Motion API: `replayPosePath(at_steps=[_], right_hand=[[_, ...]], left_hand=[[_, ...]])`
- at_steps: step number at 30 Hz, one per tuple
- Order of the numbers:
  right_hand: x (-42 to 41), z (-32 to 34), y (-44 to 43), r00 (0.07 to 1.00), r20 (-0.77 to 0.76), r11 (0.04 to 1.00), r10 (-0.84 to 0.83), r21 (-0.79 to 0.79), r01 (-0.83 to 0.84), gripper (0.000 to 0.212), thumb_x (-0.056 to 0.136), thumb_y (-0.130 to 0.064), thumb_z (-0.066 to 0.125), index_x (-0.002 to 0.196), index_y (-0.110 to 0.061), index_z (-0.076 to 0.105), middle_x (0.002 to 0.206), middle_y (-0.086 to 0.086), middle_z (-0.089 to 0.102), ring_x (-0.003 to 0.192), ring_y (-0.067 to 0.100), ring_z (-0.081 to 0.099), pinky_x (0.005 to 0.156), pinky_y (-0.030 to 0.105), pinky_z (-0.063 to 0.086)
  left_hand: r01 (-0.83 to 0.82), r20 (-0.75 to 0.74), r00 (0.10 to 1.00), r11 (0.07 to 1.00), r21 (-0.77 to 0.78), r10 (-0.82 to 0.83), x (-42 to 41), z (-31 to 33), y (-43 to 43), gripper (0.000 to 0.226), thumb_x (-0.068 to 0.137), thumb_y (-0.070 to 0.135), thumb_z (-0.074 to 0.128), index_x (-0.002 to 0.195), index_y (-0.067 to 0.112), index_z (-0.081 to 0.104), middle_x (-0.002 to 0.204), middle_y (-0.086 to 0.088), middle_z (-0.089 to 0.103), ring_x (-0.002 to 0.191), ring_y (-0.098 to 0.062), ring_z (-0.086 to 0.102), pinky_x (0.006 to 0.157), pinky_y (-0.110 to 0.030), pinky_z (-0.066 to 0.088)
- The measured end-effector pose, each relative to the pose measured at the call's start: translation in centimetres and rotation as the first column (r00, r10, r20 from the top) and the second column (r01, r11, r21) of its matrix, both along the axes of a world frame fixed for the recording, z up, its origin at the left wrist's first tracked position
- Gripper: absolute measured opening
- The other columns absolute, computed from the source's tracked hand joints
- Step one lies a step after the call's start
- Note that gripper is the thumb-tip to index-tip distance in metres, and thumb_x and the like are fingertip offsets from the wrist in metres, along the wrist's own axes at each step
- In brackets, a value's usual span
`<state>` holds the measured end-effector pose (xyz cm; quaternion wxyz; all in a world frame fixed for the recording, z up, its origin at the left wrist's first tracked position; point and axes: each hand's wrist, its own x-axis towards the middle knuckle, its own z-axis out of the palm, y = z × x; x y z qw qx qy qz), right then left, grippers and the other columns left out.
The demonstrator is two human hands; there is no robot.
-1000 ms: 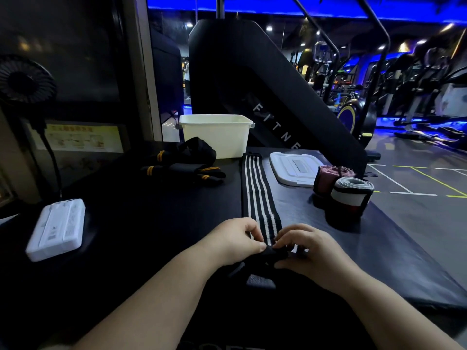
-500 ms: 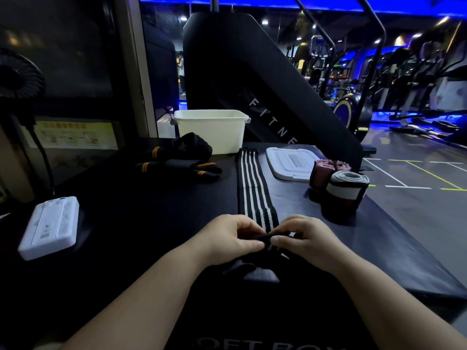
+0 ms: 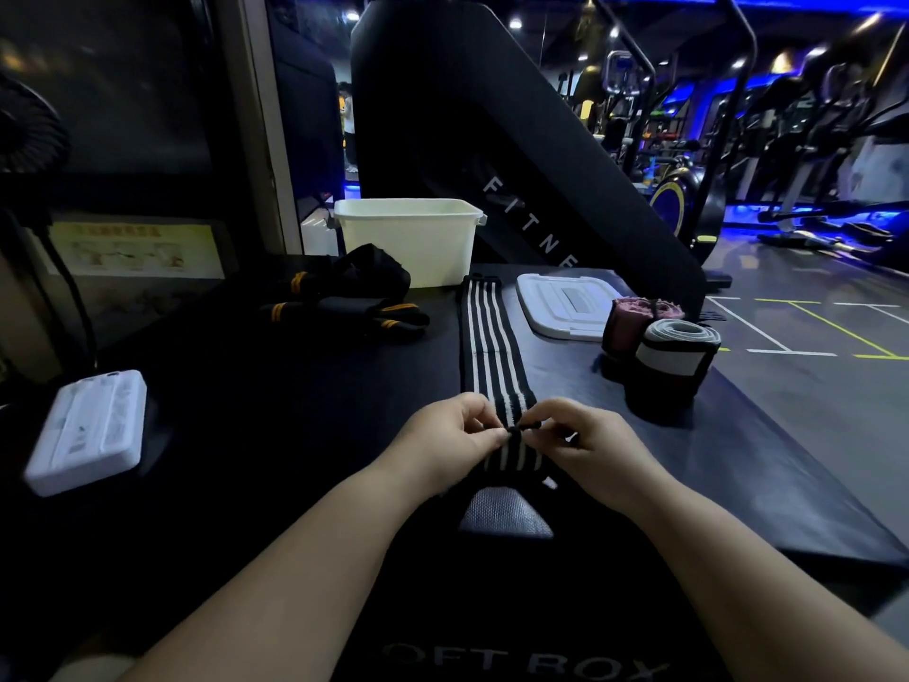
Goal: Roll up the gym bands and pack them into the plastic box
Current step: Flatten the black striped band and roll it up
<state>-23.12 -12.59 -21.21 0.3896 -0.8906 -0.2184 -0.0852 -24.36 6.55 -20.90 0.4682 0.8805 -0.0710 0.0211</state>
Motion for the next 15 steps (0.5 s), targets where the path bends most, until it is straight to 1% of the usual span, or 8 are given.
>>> replayPosePath(at_steps=[3,5,6,7,9,11,13,15], right_hand=[[0.5,0.3,0.2,0.999,-0.015,0.997,-0.036,-0.072,0.035,0.014,0.085,-0.028,0.072,0.080,-0.040,0.066,0.075,-0.006,0.067,0.068,0.004,0.059,0.070,0.022,0.047],[0.9,0.5,0.5,0.998,-0.019,0.989,-0.063,-0.135,0.060,0.004,0.086,-0.033,0.070,0.083,-0.035,0.069,0.076,-0.007,0.067,0.073,0.007,0.061,0.072,0.026,0.047],[1.0,0.7,0.6,0.997,-0.012,0.985,-0.070,-0.158,0.067,0.004,0.086,-0.035,0.070,0.084,-0.031,0.070,0.077,-0.006,0.068,0.075,0.009,0.061,0.074,0.027,0.047],[1.1,0.8,0.7,0.997,0.004,0.981,-0.072,-0.182,0.071,0.009,0.087,-0.036,0.069,0.086,-0.027,0.071,0.078,-0.005,0.069,0.076,0.010,0.061,0.075,0.028,0.047],[1.3,1.1,0.8,0.996,0.053,0.967,-0.069,-0.241,0.080,0.015,0.088,-0.037,0.067,0.089,-0.024,0.073,0.083,-0.004,0.069,0.081,0.012,0.060,0.078,0.029,0.045],[1.4,1.0,0.8,0.995,0.084,0.960,-0.053,-0.269,0.074,0.016,0.089,-0.037,0.066,0.092,-0.023,0.074,0.086,-0.005,0.065,0.083,0.011,0.057,0.079,0.027,0.043],[1.4,0.5,0.7,0.991,0.136,0.968,-0.017,-0.245,0.050,0.013,0.089,-0.033,0.066,0.095,-0.024,0.073,0.088,-0.007,0.060,0.082,0.007,0.054,0.079,0.025,0.042],[1.2,-0.1,0.5,0.968,0.250,0.986,0.026,-0.165,0.016,0.008,0.087,-0.026,0.070,0.095,-0.024,0.069,0.090,-0.010,0.058,0.081,0.001,0.054,0.076,0.020,0.044]], left_hand=[[-0.037,0.098,0.995,0.995,0.091,0.028,0.1,-0.2,-0.1,0.020,0.087,0.028,0.069,0.070,0.026,0.059,0.079,0.009,0.058,0.073,-0.007,0.051,0.071,-0.024,0.043],[-0.046,0.186,0.982,0.983,0.176,0.013,0.2,-0.1,0.1,0.012,0.088,0.027,0.069,0.076,0.025,0.065,0.090,0.009,0.053,0.075,-0.002,0.045,0.072,-0.017,0.036],[-0.038,0.203,0.979,0.982,0.187,-0.001,0.2,0.0,0.1,0.007,0.088,0.027,0.068,0.082,0.024,0.067,0.092,0.010,0.053,0.076,-0.002,0.045,0.070,-0.013,0.034],[-0.027,0.210,0.978,0.984,0.176,-0.011,0.2,0.0,0.2,0.002,0.088,0.025,0.068,0.087,0.024,0.067,0.092,0.010,0.054,0.076,-0.002,0.046,0.067,-0.009,0.033],[-0.014,0.235,0.972,0.995,0.099,-0.009,0.1,-0.1,0.1,0.013,0.086,0.019,0.069,0.092,0.028,0.063,0.089,0.010,0.059,0.075,-0.004,0.051,0.068,-0.009,0.037],[0.009,0.238,0.971,0.999,0.042,-0.019,0.1,0.0,-0.1,0.017,0.085,0.012,0.069,0.088,0.029,0.066,0.082,0.010,0.063,0.072,-0.001,0.054,0.070,-0.012,0.041],[0.023,0.209,0.978,0.999,0.023,-0.027,0.1,0.1,-0.2,0.020,0.085,0.009,0.068,0.080,0.029,0.070,0.079,0.010,0.068,0.074,0.000,0.061,0.072,-0.013,0.045],[0.034,0.170,0.985,0.999,-0.008,-0.032,0.2,0.2,0.0,0.025,0.085,0.008,0.069,0.077,0.031,0.072,0.081,0.007,0.072,0.078,-0.006,0.067,0.076,-0.016,0.051]])
